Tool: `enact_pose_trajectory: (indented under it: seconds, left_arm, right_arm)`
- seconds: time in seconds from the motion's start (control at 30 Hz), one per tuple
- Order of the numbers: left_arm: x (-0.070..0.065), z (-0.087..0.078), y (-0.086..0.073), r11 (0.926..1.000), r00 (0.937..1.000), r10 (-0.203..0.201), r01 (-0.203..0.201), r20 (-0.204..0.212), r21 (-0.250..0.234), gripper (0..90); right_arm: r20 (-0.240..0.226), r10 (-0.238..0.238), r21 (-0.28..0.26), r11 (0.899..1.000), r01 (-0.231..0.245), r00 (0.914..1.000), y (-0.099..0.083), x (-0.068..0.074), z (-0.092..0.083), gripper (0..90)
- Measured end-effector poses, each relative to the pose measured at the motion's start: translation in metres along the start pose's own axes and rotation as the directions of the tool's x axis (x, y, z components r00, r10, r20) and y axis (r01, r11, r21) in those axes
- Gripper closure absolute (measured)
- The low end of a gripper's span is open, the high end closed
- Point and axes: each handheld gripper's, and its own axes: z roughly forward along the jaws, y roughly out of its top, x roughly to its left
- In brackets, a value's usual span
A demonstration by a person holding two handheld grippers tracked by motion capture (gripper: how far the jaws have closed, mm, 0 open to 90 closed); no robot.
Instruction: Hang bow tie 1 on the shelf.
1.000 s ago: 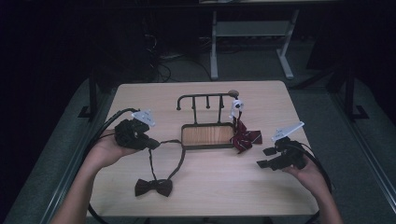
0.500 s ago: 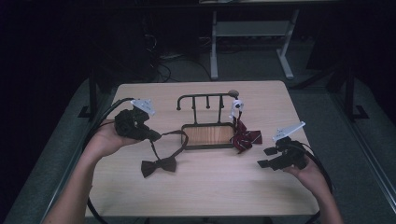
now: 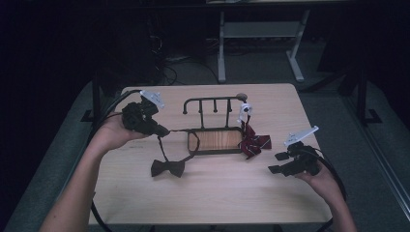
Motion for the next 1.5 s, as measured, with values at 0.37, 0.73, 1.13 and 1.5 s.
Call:
enact_pose_trajectory:
  seconds: [0.37,0.73,1.13,1.5]
  left_arm:
    - [0.007,-0.008,0.014,1.0000,0.9998,-0.006,0.006,-0.016,0.004,90.0]
    - [0.020,-0.017,0.027,0.9997,0.9989,-0.025,0.025,-0.040,0.005,90.0]
    - [0.036,-0.018,0.030,0.9976,0.9963,-0.068,0.069,-0.053,0.002,90.0]
    - [0.048,-0.017,0.031,0.9936,0.9905,-0.112,0.113,-0.079,0.001,89.9]
  right_arm:
    - [0.005,-0.001,-0.005,1.000,0.001,1.0000,0.000,0.000,-0.002,37.2]
    - [0.008,-0.003,-0.011,1.000,0.003,1.0000,-0.002,-0.001,-0.004,37.2]
    - [0.008,0.003,-0.009,1.000,-0.003,1.0000,-0.002,-0.001,-0.005,37.2]
    - [0.010,-0.001,-0.012,1.000,0.001,0.9999,-0.002,-0.001,-0.006,37.2]
